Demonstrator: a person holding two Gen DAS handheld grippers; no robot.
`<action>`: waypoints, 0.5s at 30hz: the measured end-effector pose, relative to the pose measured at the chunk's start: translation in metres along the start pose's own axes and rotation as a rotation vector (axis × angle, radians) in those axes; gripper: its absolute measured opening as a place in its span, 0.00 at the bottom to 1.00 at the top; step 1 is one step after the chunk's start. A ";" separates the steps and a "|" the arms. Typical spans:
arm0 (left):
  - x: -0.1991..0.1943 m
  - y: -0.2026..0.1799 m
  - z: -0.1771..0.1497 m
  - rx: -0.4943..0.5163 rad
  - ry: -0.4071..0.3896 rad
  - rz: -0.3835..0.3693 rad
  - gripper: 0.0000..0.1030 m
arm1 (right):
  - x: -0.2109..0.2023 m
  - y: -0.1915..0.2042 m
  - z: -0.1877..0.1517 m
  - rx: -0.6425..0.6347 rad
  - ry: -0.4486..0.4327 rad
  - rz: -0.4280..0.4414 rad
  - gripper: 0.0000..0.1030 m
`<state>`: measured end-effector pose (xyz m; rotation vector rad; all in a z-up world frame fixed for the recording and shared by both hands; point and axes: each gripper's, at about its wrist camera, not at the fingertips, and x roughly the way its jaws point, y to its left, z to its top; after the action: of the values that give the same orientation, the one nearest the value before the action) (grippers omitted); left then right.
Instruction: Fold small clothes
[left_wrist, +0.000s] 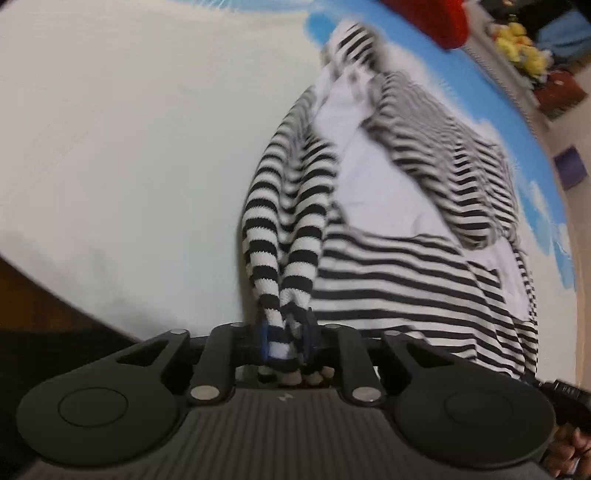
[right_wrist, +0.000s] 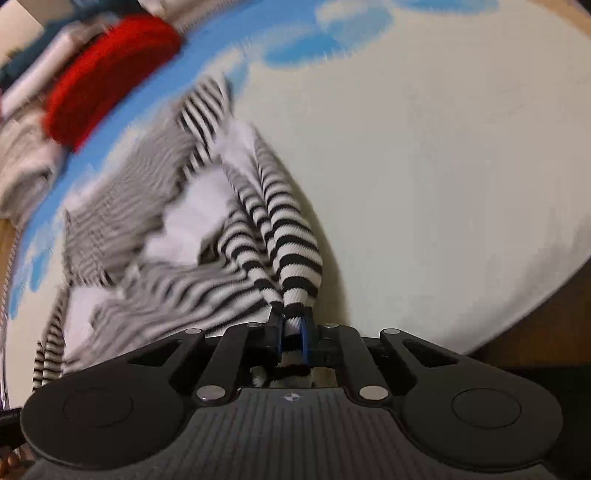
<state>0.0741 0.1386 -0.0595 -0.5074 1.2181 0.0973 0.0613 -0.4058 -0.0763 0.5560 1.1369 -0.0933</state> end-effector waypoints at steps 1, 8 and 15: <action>0.001 0.002 0.001 -0.011 0.005 0.002 0.25 | 0.002 0.000 -0.001 -0.002 0.005 -0.011 0.24; 0.003 -0.001 -0.002 0.017 0.025 0.006 0.29 | 0.006 0.002 -0.006 -0.022 0.026 -0.039 0.34; 0.005 -0.001 -0.003 0.033 0.024 0.011 0.29 | 0.012 0.009 -0.007 -0.076 0.028 -0.037 0.23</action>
<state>0.0740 0.1353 -0.0644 -0.4745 1.2440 0.0803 0.0639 -0.3919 -0.0856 0.4701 1.1735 -0.0745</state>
